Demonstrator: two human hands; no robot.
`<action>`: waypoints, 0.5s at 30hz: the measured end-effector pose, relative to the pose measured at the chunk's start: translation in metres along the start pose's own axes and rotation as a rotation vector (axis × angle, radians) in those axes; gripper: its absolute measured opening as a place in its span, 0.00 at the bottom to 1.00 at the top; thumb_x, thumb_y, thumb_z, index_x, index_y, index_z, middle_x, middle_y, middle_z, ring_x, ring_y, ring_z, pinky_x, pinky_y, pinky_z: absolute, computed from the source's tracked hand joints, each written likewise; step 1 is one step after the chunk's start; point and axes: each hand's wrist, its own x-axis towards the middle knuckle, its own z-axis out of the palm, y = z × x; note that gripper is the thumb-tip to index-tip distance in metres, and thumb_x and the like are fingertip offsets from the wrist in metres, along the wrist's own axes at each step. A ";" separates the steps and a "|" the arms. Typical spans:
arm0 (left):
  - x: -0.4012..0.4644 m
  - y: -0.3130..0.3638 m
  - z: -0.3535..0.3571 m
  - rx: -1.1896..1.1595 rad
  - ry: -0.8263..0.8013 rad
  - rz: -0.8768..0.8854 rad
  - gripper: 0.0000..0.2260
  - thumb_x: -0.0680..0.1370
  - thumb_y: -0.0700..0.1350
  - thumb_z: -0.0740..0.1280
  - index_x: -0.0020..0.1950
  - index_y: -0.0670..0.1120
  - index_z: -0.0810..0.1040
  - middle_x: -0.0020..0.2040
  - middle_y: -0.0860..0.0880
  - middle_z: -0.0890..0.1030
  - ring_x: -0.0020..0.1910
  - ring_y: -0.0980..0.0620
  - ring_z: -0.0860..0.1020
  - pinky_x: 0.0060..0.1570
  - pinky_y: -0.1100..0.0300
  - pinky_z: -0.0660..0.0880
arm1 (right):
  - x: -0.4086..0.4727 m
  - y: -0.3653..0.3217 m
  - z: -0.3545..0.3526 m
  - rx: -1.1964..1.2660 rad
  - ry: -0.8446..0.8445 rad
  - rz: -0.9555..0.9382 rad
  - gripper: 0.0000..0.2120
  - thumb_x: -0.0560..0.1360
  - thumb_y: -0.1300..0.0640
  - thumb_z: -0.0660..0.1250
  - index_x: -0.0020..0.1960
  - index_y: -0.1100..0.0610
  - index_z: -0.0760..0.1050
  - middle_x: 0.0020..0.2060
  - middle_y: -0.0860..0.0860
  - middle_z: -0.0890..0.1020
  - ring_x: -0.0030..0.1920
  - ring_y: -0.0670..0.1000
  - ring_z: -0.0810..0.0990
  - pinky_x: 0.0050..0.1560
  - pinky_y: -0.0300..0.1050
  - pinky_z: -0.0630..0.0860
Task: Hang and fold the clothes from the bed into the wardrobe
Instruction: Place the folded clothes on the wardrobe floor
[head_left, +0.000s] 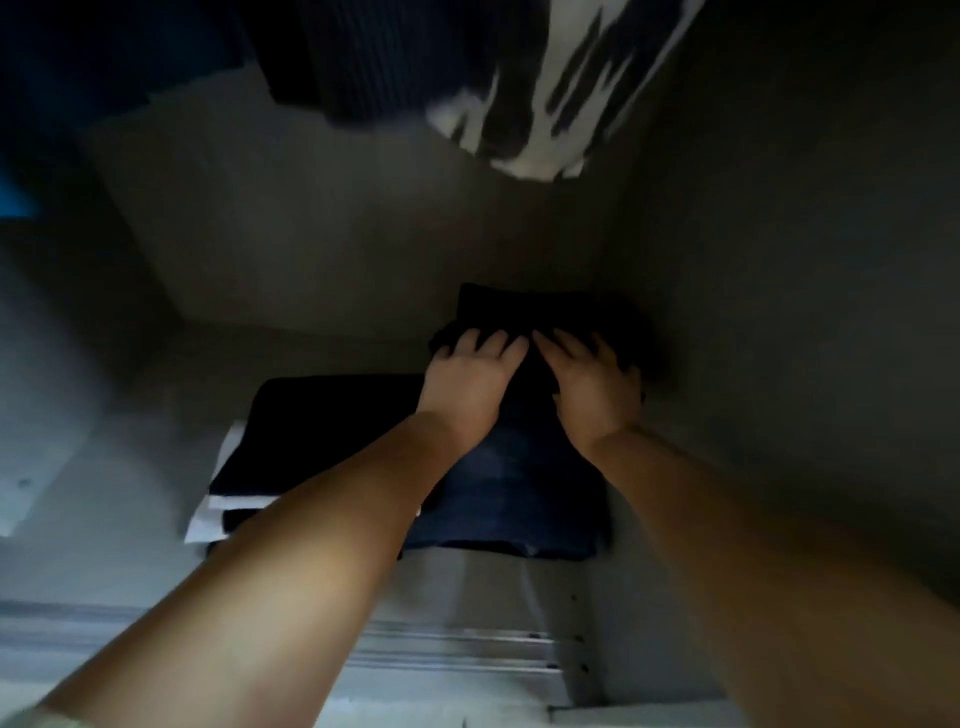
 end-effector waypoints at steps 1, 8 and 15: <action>0.001 0.003 0.030 -0.005 -0.011 0.013 0.35 0.76 0.39 0.65 0.78 0.50 0.51 0.76 0.47 0.59 0.74 0.42 0.57 0.66 0.45 0.67 | 0.001 0.007 0.028 0.012 -0.006 0.035 0.30 0.81 0.57 0.57 0.78 0.42 0.47 0.78 0.47 0.52 0.76 0.59 0.50 0.68 0.67 0.58; -0.065 0.037 0.175 -0.018 -0.071 0.063 0.39 0.62 0.38 0.77 0.72 0.49 0.70 0.71 0.45 0.71 0.70 0.40 0.68 0.62 0.38 0.70 | -0.055 0.016 0.193 0.024 -0.185 0.161 0.29 0.83 0.56 0.49 0.77 0.38 0.40 0.77 0.44 0.38 0.76 0.59 0.34 0.71 0.69 0.47; -0.063 0.031 0.177 0.026 -0.279 0.027 0.37 0.78 0.39 0.59 0.78 0.52 0.38 0.79 0.50 0.39 0.77 0.45 0.38 0.73 0.39 0.47 | -0.054 0.013 0.181 0.023 -0.267 0.154 0.31 0.82 0.61 0.49 0.77 0.41 0.38 0.77 0.46 0.36 0.76 0.61 0.34 0.71 0.71 0.48</action>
